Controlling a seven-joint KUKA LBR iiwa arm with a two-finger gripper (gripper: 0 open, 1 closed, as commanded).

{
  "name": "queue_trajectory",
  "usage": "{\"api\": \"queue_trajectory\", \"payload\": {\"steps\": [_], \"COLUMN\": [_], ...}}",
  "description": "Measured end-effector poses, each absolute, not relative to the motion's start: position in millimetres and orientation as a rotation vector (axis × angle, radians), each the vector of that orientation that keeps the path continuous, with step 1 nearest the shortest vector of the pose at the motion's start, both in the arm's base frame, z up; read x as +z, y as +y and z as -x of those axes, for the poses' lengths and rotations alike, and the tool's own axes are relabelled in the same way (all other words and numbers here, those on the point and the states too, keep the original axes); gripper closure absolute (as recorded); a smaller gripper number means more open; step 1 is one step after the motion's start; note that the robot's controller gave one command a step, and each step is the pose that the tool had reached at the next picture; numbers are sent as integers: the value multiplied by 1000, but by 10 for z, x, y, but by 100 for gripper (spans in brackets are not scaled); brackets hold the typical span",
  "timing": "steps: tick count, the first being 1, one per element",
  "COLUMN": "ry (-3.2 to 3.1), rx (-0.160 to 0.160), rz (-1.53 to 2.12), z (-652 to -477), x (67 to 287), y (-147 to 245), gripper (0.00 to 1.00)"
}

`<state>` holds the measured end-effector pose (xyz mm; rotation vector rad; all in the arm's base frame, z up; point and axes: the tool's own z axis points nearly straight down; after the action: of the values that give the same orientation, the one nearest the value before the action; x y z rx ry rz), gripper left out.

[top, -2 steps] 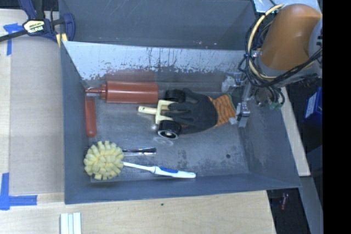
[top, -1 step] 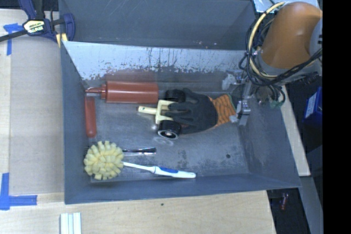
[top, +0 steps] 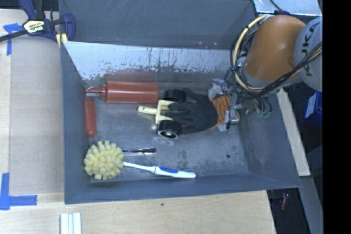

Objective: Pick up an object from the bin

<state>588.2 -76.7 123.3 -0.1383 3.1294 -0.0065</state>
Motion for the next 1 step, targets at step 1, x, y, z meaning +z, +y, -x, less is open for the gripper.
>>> {"api": "queue_trajectory", "payload": {"steps": [1], "ry": [3131], "rx": [-3], "rz": [156], "z": [-5861], "x": [769], "y": [-184], "gripper": [0]}}
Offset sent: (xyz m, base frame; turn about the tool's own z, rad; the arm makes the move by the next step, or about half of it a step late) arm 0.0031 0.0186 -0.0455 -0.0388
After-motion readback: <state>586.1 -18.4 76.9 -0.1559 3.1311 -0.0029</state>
